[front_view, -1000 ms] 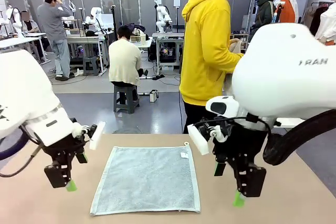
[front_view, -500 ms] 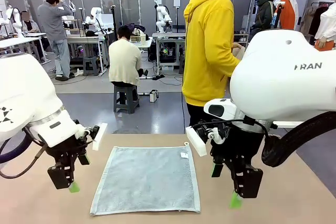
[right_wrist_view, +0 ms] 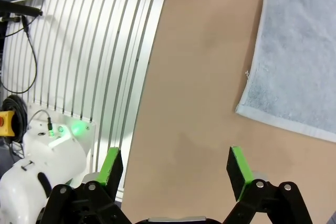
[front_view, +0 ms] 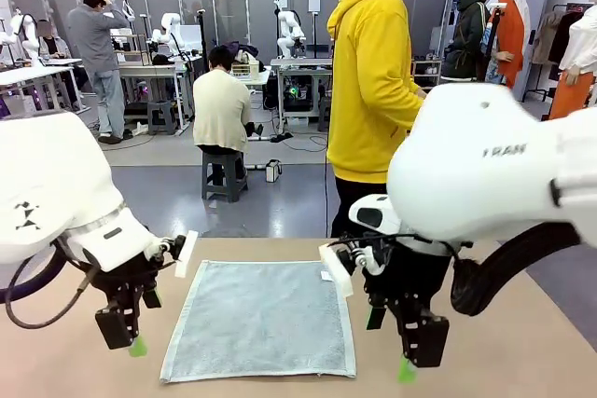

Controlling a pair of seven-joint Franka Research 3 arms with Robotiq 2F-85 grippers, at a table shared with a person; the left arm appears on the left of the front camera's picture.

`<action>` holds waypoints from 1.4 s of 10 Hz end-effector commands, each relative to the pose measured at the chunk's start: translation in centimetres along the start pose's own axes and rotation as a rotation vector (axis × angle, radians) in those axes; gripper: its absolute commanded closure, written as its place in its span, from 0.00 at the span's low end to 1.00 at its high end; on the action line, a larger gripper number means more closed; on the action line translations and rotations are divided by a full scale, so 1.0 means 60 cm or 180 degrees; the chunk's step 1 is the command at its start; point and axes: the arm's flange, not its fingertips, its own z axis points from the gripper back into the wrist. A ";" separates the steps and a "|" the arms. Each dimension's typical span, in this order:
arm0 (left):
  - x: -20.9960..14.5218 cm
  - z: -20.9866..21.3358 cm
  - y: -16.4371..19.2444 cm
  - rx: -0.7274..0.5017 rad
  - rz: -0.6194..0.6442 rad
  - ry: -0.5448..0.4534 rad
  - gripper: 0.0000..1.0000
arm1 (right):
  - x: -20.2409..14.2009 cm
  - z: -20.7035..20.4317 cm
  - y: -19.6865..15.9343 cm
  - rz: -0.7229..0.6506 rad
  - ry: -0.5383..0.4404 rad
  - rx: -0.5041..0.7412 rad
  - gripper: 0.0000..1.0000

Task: Fold the towels and place them in the basket.
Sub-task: When a person lays out a Towel with hook on the table, fold it in half twice.

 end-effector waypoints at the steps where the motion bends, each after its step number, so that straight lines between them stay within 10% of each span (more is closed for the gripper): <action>1: 0.018 -0.030 -0.006 -0.0081 0.0072 -0.0015 0.00 | 0.018 -0.039 -0.005 -0.0052 0.0115 -0.0102 0.00; 14: 0.005 -0.172 0.010 -0.0263 0.0079 0.0061 0.00 | 0.020 -0.189 -0.089 -0.0564 0.0249 -0.0298 0.00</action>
